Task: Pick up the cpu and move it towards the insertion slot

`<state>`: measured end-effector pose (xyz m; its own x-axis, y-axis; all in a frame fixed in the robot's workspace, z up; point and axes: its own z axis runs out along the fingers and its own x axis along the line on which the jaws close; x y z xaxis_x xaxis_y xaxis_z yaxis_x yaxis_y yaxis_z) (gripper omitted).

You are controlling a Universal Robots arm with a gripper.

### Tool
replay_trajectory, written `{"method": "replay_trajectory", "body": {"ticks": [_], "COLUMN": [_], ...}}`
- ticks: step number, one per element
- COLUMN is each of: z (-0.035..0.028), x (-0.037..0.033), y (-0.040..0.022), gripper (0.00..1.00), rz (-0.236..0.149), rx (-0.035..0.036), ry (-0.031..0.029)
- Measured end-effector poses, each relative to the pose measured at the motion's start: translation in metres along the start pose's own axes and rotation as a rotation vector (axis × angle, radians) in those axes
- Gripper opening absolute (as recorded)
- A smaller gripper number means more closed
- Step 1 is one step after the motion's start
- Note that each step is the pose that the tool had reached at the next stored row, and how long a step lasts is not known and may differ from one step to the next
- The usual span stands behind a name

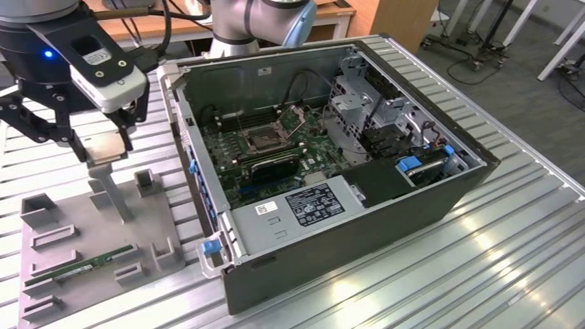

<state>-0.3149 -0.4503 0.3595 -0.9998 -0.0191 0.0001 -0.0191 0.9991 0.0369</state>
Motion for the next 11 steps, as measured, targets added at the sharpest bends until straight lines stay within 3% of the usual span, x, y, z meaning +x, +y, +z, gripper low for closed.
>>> {"method": "replay_trajectory", "body": {"ticks": [11], "z": [0.0], "x": [-0.0166], "y": [-0.0003], "gripper": [0.55], "rz": [0.0], "rx": [-0.0001], "ry": [0.0]}}
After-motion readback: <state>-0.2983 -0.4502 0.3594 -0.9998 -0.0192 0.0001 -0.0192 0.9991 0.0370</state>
